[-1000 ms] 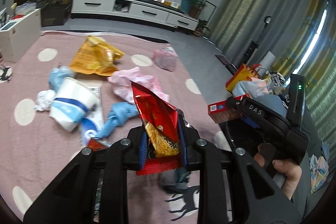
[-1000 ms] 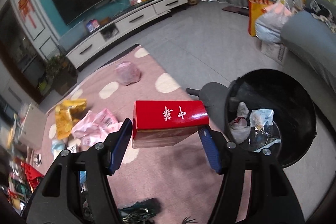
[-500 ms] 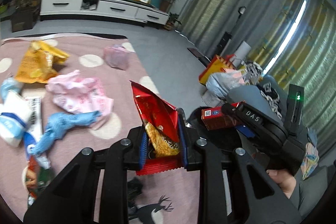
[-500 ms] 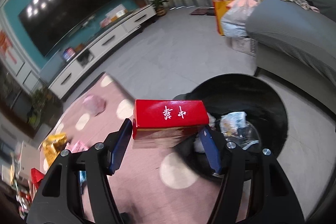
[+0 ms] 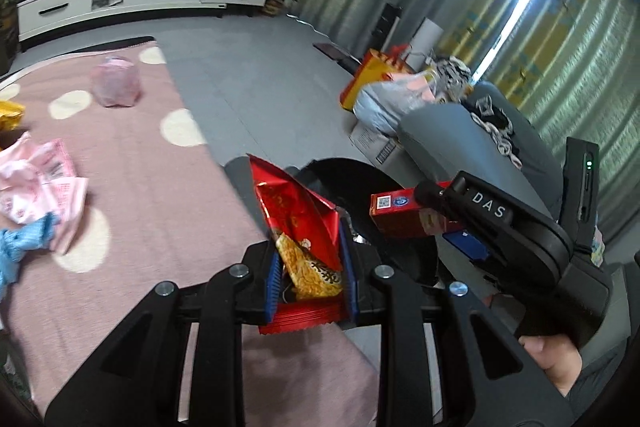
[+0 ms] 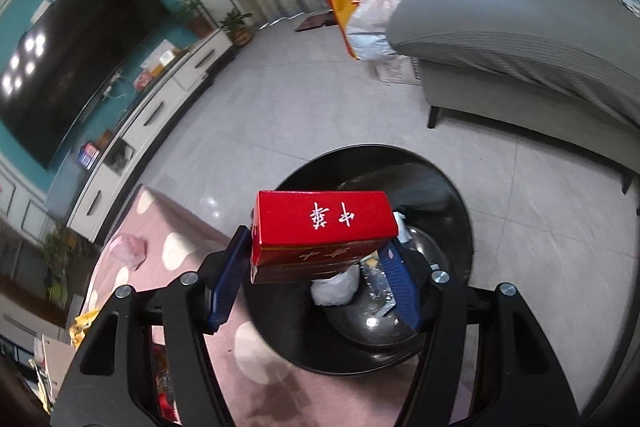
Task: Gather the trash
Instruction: 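Lift and carry the red box and red snack bag over the black bin, then lower both held items into the black bin and open both tools, then move both tools back over the trash on the rug, then grasp the green hazelnut wafer bag with the left tool while the right tool grasps the dark green bag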
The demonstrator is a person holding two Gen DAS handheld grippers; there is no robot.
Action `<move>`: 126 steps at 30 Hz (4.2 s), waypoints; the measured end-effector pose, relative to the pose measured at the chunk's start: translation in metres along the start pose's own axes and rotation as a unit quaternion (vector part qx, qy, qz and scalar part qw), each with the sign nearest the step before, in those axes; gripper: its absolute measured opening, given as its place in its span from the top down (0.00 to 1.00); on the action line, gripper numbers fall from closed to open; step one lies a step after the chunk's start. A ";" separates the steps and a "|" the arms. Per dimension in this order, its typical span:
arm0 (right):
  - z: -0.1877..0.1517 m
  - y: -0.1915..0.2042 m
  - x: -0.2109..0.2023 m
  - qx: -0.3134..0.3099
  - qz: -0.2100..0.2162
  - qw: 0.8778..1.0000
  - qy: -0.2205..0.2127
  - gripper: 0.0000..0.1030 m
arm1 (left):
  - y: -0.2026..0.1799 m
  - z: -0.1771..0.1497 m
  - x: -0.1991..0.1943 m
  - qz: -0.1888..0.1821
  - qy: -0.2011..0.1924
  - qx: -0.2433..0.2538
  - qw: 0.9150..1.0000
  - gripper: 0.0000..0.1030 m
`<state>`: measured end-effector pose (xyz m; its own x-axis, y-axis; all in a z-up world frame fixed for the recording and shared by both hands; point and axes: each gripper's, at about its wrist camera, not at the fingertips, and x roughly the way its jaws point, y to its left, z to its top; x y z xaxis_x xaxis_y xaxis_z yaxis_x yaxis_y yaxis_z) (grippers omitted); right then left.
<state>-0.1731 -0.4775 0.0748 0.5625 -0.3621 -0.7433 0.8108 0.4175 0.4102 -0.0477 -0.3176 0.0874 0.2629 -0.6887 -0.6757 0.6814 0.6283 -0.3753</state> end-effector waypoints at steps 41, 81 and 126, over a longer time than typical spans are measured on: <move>0.010 -0.045 0.027 0.055 -0.035 0.997 0.046 0.37 | -0.042 -0.011 0.111 -0.033 0.112 0.029 0.993 0.74; -0.014 0.051 -0.013 -0.077 0.102 0.990 0.057 0.17 | 0.116 -0.047 -0.135 0.185 -0.052 -0.164 0.968 0.08; -0.230 0.162 -0.014 -0.397 0.098 0.894 0.185 0.41 | 0.225 -0.142 -0.141 0.149 -0.017 -0.255 0.955 0.60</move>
<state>-0.0867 -0.2129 0.0296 0.4704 0.0213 -0.8822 0.2493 0.9558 0.1560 -0.0283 -0.0278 0.0078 0.4204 -0.4584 -0.7830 0.1537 0.8865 -0.4364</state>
